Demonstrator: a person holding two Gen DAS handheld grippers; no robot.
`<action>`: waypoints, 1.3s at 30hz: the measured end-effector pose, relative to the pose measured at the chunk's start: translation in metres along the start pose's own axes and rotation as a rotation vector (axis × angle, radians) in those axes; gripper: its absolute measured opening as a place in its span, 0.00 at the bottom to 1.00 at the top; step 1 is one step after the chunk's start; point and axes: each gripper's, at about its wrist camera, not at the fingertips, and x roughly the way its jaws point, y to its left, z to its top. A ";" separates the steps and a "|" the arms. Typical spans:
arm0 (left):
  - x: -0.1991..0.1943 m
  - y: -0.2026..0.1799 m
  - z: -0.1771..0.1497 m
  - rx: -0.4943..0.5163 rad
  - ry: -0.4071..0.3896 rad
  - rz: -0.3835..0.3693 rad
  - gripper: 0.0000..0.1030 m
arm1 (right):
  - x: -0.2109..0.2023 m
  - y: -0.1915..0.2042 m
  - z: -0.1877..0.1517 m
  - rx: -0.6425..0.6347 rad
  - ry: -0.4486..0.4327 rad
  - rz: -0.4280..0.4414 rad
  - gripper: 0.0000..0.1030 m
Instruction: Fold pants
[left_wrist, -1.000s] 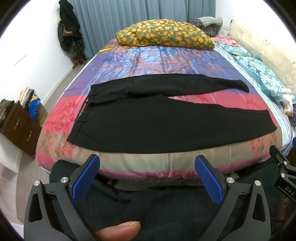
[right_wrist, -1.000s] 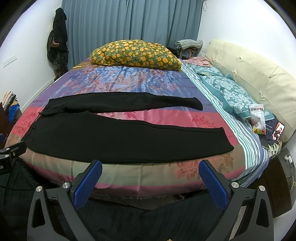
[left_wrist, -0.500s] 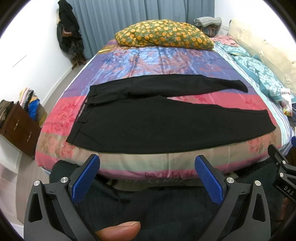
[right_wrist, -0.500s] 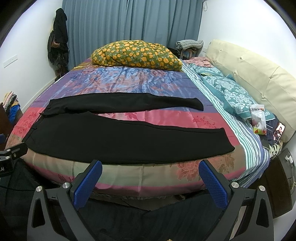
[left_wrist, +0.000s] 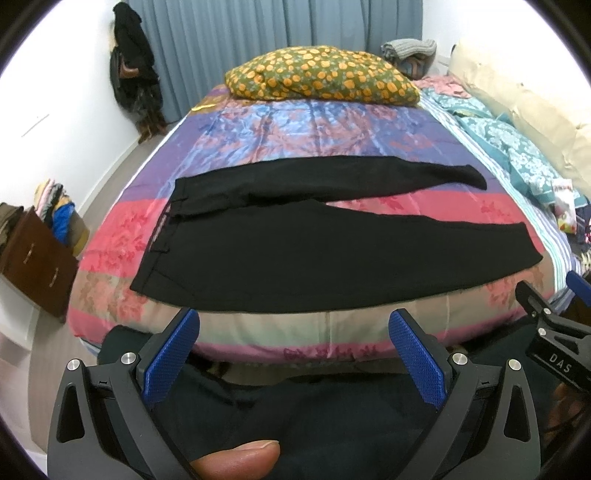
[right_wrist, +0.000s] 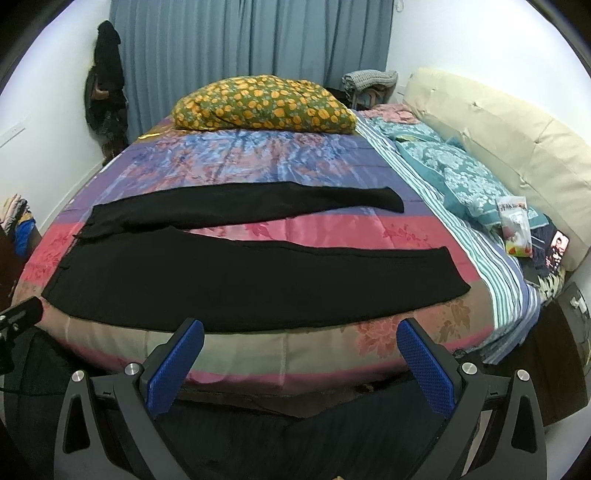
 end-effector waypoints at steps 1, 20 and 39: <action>0.000 0.000 0.000 0.004 -0.005 0.002 0.99 | -0.002 0.002 -0.001 -0.008 -0.011 0.002 1.00; -0.007 -0.001 -0.004 -0.006 -0.012 0.003 0.99 | -0.013 -0.013 -0.005 0.025 -0.041 -0.031 1.00; 0.015 -0.004 -0.006 -0.031 0.072 0.012 0.99 | -0.009 -0.036 -0.009 0.086 -0.025 -0.082 1.00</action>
